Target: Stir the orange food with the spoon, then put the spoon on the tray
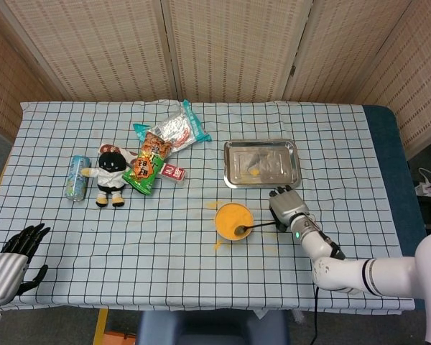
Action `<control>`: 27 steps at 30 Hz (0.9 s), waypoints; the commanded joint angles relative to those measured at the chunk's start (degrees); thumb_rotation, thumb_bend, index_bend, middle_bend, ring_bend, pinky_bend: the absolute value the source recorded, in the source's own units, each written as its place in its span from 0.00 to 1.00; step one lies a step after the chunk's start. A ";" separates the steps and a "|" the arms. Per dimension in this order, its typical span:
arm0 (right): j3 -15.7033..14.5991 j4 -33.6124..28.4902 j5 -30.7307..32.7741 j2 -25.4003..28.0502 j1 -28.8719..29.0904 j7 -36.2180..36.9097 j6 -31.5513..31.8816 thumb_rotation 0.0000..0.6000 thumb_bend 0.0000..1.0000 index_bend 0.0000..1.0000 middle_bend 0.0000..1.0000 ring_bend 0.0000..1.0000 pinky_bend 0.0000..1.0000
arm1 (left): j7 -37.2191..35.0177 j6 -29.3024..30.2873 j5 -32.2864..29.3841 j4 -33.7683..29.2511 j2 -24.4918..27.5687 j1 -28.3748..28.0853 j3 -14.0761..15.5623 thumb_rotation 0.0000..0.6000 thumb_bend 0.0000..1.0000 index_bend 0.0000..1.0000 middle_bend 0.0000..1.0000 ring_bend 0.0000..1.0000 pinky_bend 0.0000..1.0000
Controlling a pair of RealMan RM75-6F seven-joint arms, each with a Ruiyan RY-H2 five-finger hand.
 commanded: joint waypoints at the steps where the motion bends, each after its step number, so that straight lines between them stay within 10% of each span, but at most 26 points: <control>1: -0.24 1.58 1.50 -1.43 1.22 -0.42 -0.67 1.00 0.63 0.84 0.11 0.00 0.00 | -0.19 -0.04 -0.05 0.11 0.05 -0.01 0.00 1.00 0.43 0.00 0.00 0.00 0.14; 16: 1.44 7.21 1.94 -6.08 2.41 1.10 1.61 1.00 0.63 0.84 0.11 0.00 0.00 | -1.48 -0.42 -0.37 0.68 0.38 -0.20 -0.07 1.00 0.43 0.00 0.00 0.00 0.14; 27: -0.18 -2.08 -4.86 0.13 -0.84 3.03 4.29 1.00 0.63 0.84 0.11 0.00 0.00 | -0.16 0.65 0.29 0.34 0.16 0.27 0.13 1.00 0.43 0.00 0.00 0.00 0.14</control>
